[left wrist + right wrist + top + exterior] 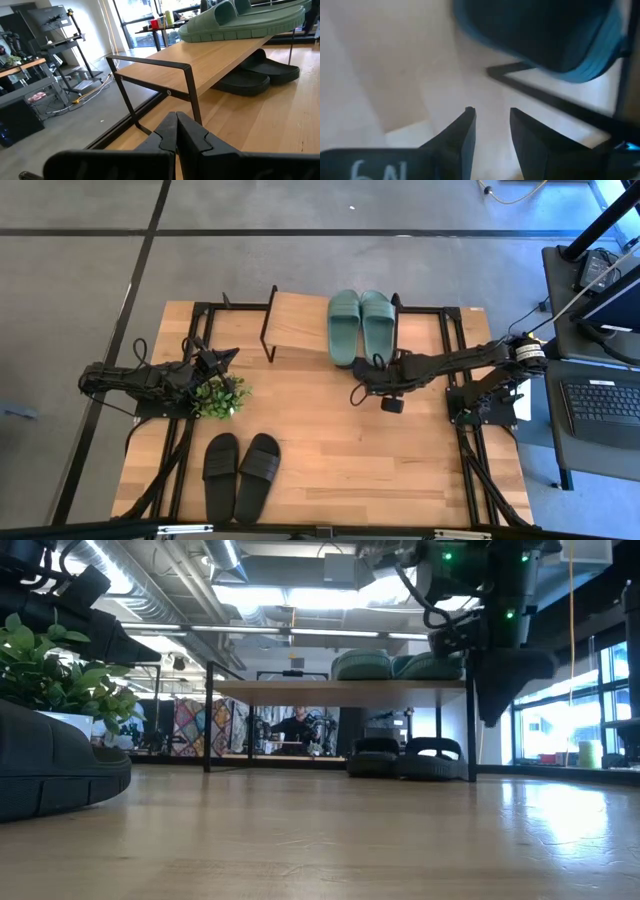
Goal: Pick and place slides into the shelf
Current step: Adjust the shelf
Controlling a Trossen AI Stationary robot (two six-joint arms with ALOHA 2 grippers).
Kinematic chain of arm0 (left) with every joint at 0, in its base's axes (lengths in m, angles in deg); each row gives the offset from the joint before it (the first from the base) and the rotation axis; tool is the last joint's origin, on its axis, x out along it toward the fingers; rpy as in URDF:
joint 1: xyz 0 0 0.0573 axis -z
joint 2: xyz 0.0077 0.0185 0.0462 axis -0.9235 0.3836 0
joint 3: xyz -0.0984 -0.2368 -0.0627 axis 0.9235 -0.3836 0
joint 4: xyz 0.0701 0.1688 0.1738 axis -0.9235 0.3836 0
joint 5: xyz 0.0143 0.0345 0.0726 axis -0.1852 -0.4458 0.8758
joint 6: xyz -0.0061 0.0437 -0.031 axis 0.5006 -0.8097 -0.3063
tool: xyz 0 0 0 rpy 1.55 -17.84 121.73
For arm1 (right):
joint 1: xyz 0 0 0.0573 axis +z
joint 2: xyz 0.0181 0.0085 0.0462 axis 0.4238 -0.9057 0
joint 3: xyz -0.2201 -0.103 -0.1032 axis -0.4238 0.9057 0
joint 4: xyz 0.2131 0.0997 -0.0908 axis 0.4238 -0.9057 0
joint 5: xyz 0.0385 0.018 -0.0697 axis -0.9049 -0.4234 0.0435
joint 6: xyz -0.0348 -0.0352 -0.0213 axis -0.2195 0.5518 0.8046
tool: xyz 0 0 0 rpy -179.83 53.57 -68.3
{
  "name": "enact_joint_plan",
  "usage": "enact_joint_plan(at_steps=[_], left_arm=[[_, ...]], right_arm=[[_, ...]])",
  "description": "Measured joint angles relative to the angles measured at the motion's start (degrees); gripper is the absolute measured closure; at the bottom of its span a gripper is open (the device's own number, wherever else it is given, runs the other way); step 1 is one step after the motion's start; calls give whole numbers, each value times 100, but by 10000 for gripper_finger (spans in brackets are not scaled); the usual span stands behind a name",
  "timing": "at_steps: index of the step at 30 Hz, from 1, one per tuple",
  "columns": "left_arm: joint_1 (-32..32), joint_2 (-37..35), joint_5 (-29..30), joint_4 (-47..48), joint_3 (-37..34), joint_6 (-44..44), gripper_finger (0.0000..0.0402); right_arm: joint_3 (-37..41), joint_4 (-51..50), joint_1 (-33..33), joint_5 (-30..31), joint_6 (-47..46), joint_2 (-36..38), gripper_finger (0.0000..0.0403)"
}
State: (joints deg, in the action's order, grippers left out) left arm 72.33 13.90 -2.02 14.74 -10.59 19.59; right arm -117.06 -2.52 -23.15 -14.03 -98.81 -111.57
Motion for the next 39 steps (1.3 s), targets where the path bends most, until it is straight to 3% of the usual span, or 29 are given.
enact_joint_plan(at_steps=[12, 39], left_arm=[[1, -1, 1, 0, 0, -2, 401], [1, 1, 0, 0, 0, 0, 401]], right_arm=[[0, 339, -465, 449, 342, 0, 281], [-2, 1262, -1089, 571, 1346, 0, 281]])
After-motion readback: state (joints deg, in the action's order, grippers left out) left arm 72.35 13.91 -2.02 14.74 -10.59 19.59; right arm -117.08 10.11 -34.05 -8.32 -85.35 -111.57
